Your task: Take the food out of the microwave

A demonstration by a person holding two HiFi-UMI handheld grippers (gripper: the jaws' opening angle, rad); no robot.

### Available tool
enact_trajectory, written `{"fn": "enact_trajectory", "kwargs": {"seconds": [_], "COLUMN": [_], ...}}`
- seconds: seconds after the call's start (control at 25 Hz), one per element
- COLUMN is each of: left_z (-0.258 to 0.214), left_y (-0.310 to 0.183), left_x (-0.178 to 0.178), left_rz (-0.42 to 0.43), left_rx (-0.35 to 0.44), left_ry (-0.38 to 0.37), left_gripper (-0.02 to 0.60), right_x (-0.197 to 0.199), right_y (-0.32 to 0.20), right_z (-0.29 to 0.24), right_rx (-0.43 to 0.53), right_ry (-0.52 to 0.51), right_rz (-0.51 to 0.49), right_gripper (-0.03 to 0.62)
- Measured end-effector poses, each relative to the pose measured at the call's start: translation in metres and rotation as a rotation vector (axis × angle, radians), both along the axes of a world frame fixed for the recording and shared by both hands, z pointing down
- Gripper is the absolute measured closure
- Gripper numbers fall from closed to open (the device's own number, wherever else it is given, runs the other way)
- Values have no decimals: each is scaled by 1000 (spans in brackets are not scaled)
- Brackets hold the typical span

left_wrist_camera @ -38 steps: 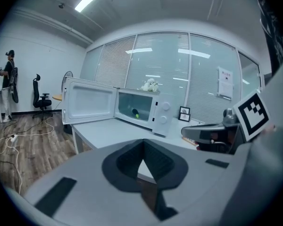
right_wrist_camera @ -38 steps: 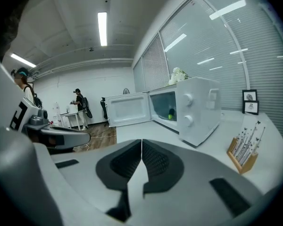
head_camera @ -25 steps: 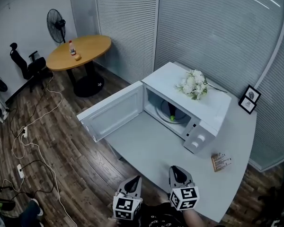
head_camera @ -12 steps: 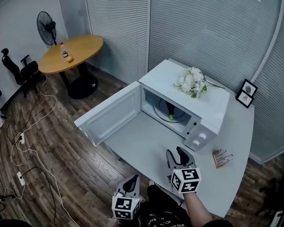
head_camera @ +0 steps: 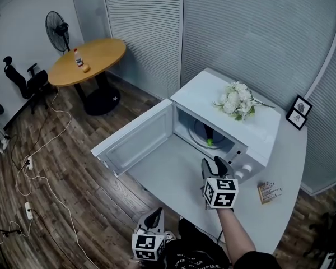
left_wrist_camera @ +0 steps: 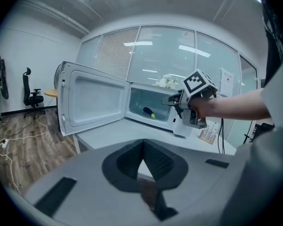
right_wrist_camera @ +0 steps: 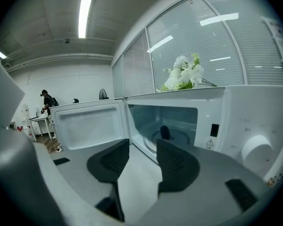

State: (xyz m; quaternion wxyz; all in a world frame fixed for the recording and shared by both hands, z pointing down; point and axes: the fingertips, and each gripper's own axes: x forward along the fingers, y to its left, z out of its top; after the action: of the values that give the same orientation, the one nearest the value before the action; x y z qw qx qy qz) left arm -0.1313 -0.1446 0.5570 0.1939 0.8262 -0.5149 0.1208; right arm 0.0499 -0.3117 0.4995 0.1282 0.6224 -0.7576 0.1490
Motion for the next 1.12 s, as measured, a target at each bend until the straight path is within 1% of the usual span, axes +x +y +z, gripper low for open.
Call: {"fn": "enact_trajectory", "kwargs": {"seconds": [0.2, 0.52, 0.84, 1.04, 1.12], "left_z": [2, 2, 3, 1, 1], "left_y": [-6, -17, -35, -42, -44], "left_x": [-6, -14, -11, -11, -12], "left_rz": [-23, -47, -20, -35, -33], "left_rx": [-13, -26, -28, -50, -50], "left_ry": [-9, -23, -57, -31, -41], "left_gripper": [574, 574, 574, 574, 574], "right_x": [9, 18, 33, 40, 42], "right_y": [-34, -74, -103, -122, -130], "right_z": [11, 31, 54, 65, 69], "right_rx": [-33, -75, -114, -149, -158], "right_ry": [10, 53, 64, 89, 99], "right_rz": [62, 101, 134, 162, 162], "right_gripper": [427, 427, 426, 422, 420]}}
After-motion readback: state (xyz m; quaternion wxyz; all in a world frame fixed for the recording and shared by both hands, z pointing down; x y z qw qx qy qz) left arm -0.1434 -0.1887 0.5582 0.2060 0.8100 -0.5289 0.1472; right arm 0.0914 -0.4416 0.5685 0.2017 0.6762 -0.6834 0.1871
